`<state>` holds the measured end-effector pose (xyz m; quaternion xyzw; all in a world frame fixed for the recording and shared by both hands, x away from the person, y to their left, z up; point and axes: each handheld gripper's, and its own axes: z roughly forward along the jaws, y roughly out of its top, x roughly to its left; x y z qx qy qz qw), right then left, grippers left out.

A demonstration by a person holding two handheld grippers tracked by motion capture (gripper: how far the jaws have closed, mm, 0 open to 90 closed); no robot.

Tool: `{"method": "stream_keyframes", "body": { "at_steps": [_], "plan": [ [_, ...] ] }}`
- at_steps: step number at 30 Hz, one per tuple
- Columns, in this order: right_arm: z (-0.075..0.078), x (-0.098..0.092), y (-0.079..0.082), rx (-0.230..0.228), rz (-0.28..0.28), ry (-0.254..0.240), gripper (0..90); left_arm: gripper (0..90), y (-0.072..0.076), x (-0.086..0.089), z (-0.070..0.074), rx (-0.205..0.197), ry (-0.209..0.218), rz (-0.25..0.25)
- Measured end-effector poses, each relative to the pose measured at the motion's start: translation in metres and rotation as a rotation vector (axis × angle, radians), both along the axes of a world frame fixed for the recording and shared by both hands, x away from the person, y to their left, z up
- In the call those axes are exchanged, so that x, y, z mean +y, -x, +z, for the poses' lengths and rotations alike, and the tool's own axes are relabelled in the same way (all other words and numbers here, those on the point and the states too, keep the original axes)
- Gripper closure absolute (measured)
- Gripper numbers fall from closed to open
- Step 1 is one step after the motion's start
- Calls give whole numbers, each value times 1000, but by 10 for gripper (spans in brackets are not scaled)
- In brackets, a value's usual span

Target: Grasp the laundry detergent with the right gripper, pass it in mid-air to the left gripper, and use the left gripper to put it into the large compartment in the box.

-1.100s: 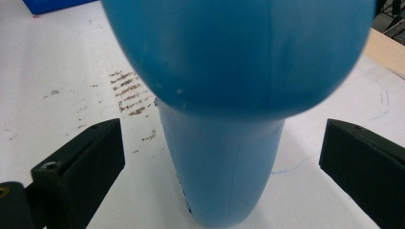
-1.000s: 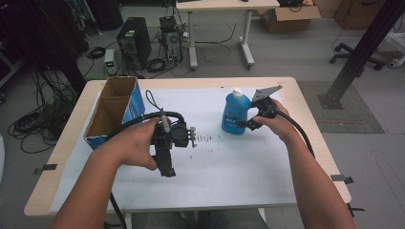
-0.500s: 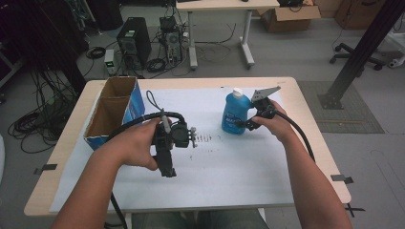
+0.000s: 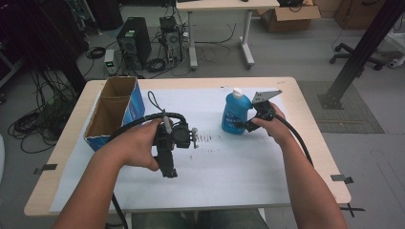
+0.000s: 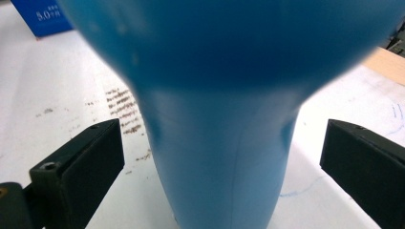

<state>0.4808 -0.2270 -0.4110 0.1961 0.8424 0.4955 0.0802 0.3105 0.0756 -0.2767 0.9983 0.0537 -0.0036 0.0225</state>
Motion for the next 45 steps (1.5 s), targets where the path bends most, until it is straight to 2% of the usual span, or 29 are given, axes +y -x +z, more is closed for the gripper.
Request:
{"method": "stream_keyframes", "body": {
  "at_steps": [12,17,25,27,30,37,45],
  "plan": [
    [-9,2,1,-13,-13,-61,6,2,0,-1,-1,5,-2,-3],
    [-9,5,0,-24,-12,-66,7,2,1,-2,-1,5,-2,-6],
    [-13,6,-1,-21,-48,-76,19,2,-1,-1,-3,6,-4,-3],
    [-14,7,0,-19,-49,-74,31,2,-1,-2,-3,7,-3,-5],
    [-14,9,1,-28,-38,-70,110,2,-1,-3,-3,7,-1,-6],
    [-14,10,0,-34,-28,-67,180,2,-1,-1,-3,6,-3,-5],
    [-14,10,0,-29,-18,-68,221,2,-1,1,-4,8,-5,2]
  ]
}}
